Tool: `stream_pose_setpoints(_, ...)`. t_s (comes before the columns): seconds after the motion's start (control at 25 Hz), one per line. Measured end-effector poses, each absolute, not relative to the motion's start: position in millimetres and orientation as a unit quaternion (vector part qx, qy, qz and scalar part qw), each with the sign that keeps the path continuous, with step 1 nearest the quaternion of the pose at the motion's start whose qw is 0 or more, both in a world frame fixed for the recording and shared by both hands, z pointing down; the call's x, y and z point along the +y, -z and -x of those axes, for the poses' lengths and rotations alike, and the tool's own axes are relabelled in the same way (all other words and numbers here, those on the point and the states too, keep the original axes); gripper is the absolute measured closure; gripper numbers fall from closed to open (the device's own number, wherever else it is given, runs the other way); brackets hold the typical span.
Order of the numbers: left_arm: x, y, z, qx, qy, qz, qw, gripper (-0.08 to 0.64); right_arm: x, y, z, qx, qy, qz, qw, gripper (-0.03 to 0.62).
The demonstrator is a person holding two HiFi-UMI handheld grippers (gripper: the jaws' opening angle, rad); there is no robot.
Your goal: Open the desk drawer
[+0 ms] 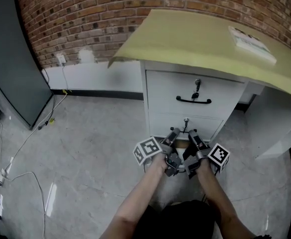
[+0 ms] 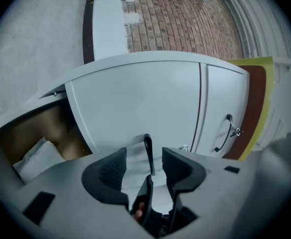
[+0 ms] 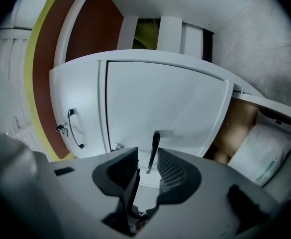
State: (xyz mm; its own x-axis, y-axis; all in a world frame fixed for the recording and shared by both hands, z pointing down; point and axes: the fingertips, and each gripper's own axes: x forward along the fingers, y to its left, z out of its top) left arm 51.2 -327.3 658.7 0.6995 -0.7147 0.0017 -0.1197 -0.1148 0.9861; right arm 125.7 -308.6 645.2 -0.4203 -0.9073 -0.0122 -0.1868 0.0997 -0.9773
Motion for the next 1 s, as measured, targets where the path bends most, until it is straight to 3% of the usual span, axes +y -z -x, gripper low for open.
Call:
stream_pose_setpoints(0.32,-339.0,-667.5,-53.3,-0.311,0.247,-0.697,0.597,0.38,-327.8,-654.6,-122.7,0.592,0.579,0.394,0.399,0.48)
stream_pose_setpoints(0.36,-338.6,-667.5,-53.5,-0.309,0.244,-0.698,0.598,0.382,-327.8,-655.7,-123.1,0.595,0.574,0.4,0.396,0.552)
stream_pose_setpoints(0.72,-338.3,-665.0,-51.8,-0.32,0.236,-0.711,0.579,0.397,-327.5,-658.0,-122.4,0.614,0.563,0.411,0.37,0.555)
stream_pose_setpoints(0.96,-336.9,-655.6,-50.5,-0.326,0.228,-0.733,0.551,0.463,-326.4,-658.8,-122.9,0.615,0.562,0.411,0.371,0.557)
stream_pose_setpoints(1.0,-337.0,-653.3,-50.2,-0.327,0.227,-0.737,0.546,0.501,-326.7,-659.1,-123.1,0.616,0.561,0.411,0.369,0.557)
